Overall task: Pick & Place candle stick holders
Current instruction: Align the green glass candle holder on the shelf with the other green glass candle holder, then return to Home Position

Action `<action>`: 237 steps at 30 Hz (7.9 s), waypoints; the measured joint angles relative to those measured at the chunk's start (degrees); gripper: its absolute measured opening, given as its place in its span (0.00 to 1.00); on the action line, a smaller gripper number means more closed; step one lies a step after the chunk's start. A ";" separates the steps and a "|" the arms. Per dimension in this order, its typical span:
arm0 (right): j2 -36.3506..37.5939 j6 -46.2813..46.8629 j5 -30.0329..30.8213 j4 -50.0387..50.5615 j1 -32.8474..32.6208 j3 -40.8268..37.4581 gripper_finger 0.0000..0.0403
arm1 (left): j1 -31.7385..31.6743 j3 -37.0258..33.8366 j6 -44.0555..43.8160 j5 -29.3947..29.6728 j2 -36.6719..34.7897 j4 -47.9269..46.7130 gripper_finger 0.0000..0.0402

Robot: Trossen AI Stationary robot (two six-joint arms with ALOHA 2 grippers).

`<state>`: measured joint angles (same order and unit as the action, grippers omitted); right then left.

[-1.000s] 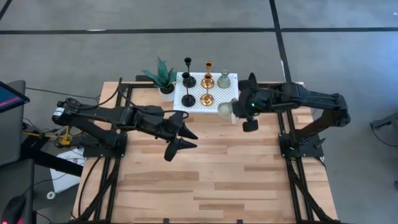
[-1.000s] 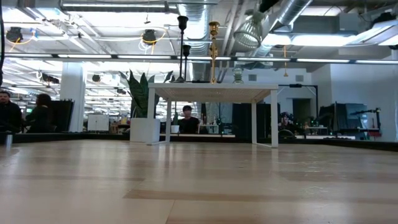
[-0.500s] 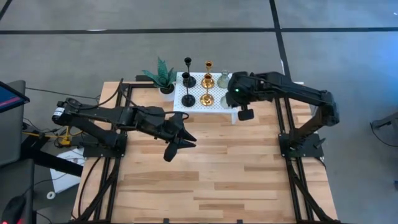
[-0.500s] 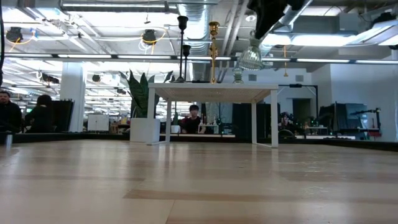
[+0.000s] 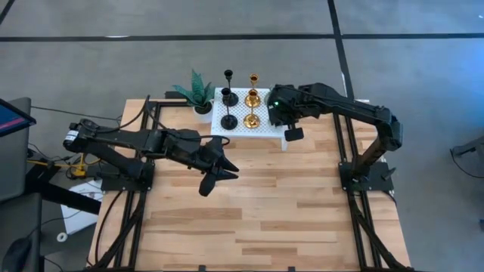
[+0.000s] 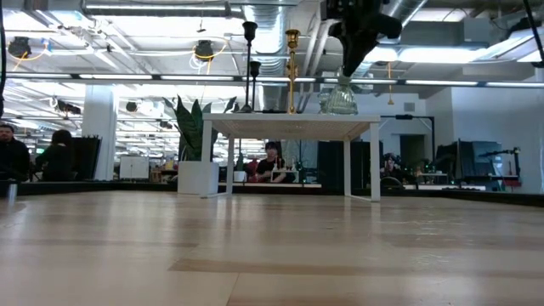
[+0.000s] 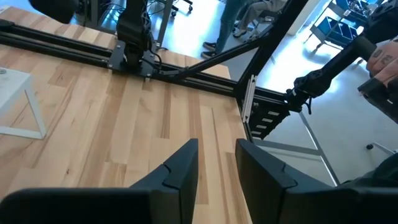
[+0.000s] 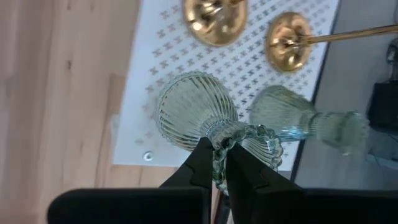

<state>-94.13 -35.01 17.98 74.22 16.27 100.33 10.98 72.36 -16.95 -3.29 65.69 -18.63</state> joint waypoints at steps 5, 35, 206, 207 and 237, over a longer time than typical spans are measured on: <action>0.06 -0.10 -0.08 -1.24 1.14 0.00 0.03 | 0.00 0.00 0.06 0.00 0.00 0.00 0.27; -3.43 0.34 -2.41 -3.45 2.28 0.22 0.02 | -0.02 -0.02 0.13 -0.04 0.04 -0.11 0.27; 80.01 41.68 -22.45 -66.63 -7.97 -79.43 0.00 | -13.99 -63.03 15.27 -0.85 -55.23 24.57 0.01; 80.02 41.37 -22.43 -67.03 -7.97 -80.19 0.00 | -13.99 -64.21 15.27 -0.85 -55.23 25.60 0.01; 93.08 30.10 -22.19 -74.50 -8.00 -99.45 0.00 | -14.01 -72.06 21.86 0.24 -55.12 32.02 0.01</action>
<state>-1.05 -4.92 -4.22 -0.27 8.27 0.89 -3.03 0.30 4.91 -3.05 10.57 13.39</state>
